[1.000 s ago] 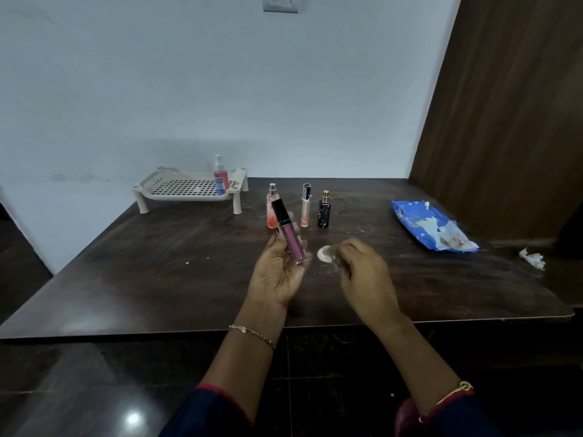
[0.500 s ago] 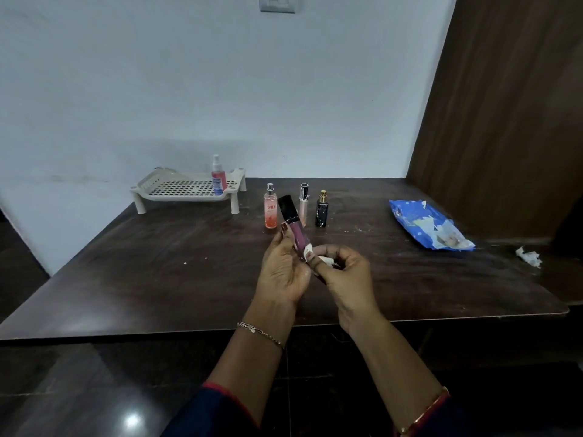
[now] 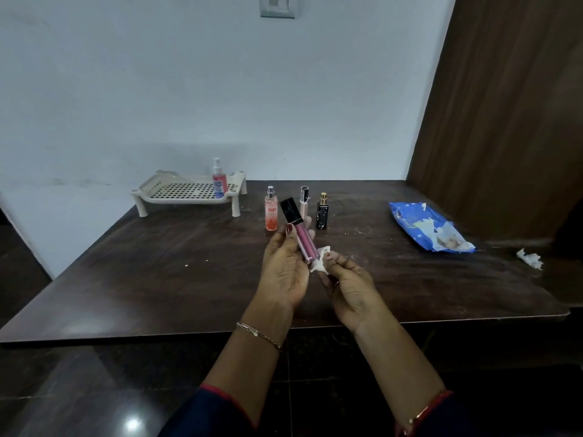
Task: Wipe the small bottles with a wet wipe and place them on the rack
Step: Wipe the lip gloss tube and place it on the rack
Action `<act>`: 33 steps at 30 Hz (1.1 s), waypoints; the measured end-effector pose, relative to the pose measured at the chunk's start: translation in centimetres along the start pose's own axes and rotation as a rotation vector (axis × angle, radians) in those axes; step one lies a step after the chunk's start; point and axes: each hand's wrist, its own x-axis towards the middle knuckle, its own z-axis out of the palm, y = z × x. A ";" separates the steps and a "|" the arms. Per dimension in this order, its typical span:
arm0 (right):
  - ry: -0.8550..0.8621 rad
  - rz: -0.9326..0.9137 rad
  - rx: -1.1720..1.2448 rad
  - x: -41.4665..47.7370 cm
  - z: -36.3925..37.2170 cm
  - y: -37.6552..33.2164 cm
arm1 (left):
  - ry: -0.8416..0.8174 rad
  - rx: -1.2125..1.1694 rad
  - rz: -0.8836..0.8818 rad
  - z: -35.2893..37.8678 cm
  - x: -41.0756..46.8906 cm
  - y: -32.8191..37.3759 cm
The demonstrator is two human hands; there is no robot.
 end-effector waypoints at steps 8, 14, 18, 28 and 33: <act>-0.086 0.058 0.174 0.0 -0.3 -0.6 | -0.113 0.205 0.153 -1.1 0.3 0.7; -0.079 0.004 0.219 -0.2 -0.2 -0.2 | -0.175 0.320 0.192 -1.3 0.1 1.0; 0.007 -0.117 0.087 -0.7 0.8 0.0 | -0.187 0.407 0.224 -1.0 -0.2 0.7; 0.267 -0.094 0.135 -0.9 3.5 -0.2 | -0.173 0.445 0.294 -1.2 -0.2 0.4; 0.301 -0.061 0.138 -0.9 3.8 0.1 | -0.179 0.382 0.299 -2.0 -0.2 0.4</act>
